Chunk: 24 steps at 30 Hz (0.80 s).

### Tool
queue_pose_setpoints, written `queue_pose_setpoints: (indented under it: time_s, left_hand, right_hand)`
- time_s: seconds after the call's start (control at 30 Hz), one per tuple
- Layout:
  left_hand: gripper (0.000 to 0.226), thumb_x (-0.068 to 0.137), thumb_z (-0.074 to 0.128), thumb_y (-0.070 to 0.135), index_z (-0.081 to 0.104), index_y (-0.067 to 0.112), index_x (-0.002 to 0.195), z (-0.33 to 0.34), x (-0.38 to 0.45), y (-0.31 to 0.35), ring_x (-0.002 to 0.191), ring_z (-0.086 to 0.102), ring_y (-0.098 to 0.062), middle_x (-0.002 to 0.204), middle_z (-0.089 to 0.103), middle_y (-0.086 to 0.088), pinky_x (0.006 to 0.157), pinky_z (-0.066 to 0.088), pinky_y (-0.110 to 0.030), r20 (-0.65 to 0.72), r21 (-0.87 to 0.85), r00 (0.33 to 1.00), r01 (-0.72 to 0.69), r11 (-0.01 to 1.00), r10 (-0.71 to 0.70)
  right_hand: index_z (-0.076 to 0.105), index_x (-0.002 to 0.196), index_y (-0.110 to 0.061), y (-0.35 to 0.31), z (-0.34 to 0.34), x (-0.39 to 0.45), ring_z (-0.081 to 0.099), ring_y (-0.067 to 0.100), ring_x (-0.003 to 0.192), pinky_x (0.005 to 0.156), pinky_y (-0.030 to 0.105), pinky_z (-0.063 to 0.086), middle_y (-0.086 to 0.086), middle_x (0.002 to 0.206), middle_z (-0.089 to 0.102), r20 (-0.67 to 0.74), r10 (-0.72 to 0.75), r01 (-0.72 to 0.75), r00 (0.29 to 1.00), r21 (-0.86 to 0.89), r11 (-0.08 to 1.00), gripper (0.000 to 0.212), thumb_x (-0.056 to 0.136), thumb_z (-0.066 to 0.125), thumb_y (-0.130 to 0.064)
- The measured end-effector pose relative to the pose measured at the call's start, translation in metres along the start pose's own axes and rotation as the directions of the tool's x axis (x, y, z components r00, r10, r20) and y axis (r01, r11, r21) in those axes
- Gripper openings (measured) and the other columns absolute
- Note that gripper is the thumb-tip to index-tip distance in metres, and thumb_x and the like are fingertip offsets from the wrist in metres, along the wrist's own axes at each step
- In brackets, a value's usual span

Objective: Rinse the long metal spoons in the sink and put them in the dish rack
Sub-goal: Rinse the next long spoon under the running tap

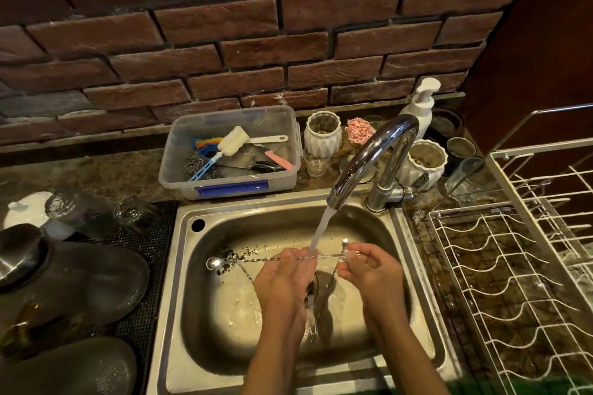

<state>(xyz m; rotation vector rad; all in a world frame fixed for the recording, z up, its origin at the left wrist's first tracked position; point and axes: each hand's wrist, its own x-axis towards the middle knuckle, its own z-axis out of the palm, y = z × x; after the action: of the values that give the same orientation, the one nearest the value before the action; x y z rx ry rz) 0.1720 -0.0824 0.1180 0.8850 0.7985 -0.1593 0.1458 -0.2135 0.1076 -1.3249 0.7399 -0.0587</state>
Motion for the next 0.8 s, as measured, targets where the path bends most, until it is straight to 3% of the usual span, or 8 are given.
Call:
queue_pose_setpoints:
  time_s: [0.1, 0.23, 0.37, 0.53, 0.67, 0.8]
  left_hand:
    - [0.016, 0.098, 0.057, 0.007, 0.063, -0.008, 0.101, -0.001, -0.004, 0.003, 0.086, 0.076, -0.033, 0.092, 0.076, -0.025, 0.071, 0.062, -0.037, -0.011, 0.044, 0.999, -0.03, 0.999, 0.03]
    - [0.014, 0.098, 0.056, 0.005, 0.064, -0.006, 0.098, -0.006, -0.003, 0.008, 0.071, 0.076, -0.03, 0.085, 0.077, -0.022, 0.056, 0.061, -0.031, -0.065, 0.02, 0.996, -0.064, 0.998, 0.065]
    - [0.011, 0.098, 0.056, 0.005, 0.062, -0.003, 0.094, -0.012, -0.002, 0.011, 0.065, 0.076, -0.027, 0.076, 0.077, -0.017, 0.052, 0.059, -0.028, -0.087, 0.013, 0.989, -0.122, 0.992, 0.122]
    - [0.011, 0.097, 0.058, 0.005, 0.061, -0.004, 0.094, -0.011, 0.001, 0.005, 0.072, 0.077, -0.029, 0.08, 0.077, -0.02, 0.058, 0.061, -0.029, -0.091, 0.029, 0.988, -0.119, 0.992, 0.121]
    - [0.016, 0.099, 0.056, 0.011, 0.063, -0.003, 0.096, -0.007, -0.002, -0.005, 0.074, 0.076, -0.033, 0.082, 0.078, -0.019, 0.053, 0.058, -0.032, -0.054, 0.091, 0.993, -0.1, 0.991, 0.105]
    - [0.019, 0.1, 0.056, 0.014, 0.064, -0.003, 0.097, -0.008, 0.0, -0.008, 0.074, 0.076, -0.033, 0.081, 0.078, -0.018, 0.059, 0.06, -0.037, -0.048, 0.135, 0.991, -0.119, 0.984, 0.127]
  right_hand:
    - [0.073, 0.092, -0.011, 0.003, 0.031, -0.006, 0.076, 0.022, 0.076, 0.071, 0.033, 0.062, 0.011, 0.085, 0.077, 0.049, 0.032, -0.033, 0.998, 0.017, 0.999, 0.007, 0.089, 0.071, -0.006]
    - [0.074, 0.089, -0.006, 0.007, 0.055, -0.01, 0.071, 0.019, 0.064, 0.06, 0.026, 0.057, 0.009, 0.074, 0.076, 0.144, 0.047, -0.054, 0.988, 0.04, 0.998, 0.008, 0.093, 0.067, -0.01]
    - [0.067, 0.093, -0.001, 0.012, 0.062, -0.006, 0.055, 0.015, 0.049, 0.053, 0.029, 0.049, 0.006, 0.054, 0.061, 0.14, 0.072, -0.073, 0.988, -0.004, 0.997, 0.024, 0.104, 0.047, -0.01]
    - [0.07, 0.086, -0.002, 0.013, 0.06, -0.003, 0.056, 0.014, 0.051, 0.053, 0.028, 0.05, 0.017, 0.064, 0.069, 0.155, 0.058, -0.045, 0.986, -0.085, 0.995, 0.018, 0.097, 0.063, -0.014]
    - [0.064, 0.08, 0.007, 0.015, 0.051, 0.005, 0.05, 0.014, 0.037, 0.04, 0.026, 0.045, 0.011, 0.047, 0.06, 0.056, 0.031, -0.028, 0.998, -0.063, 0.998, 0.034, 0.102, 0.054, -0.017]
    - [0.068, 0.083, -0.002, 0.014, 0.041, 0.008, 0.063, 0.018, 0.05, 0.052, 0.028, 0.054, 0.014, 0.061, 0.07, 0.158, 0.028, -0.015, 0.987, -0.085, 0.996, 0.024, 0.1, 0.054, -0.012]
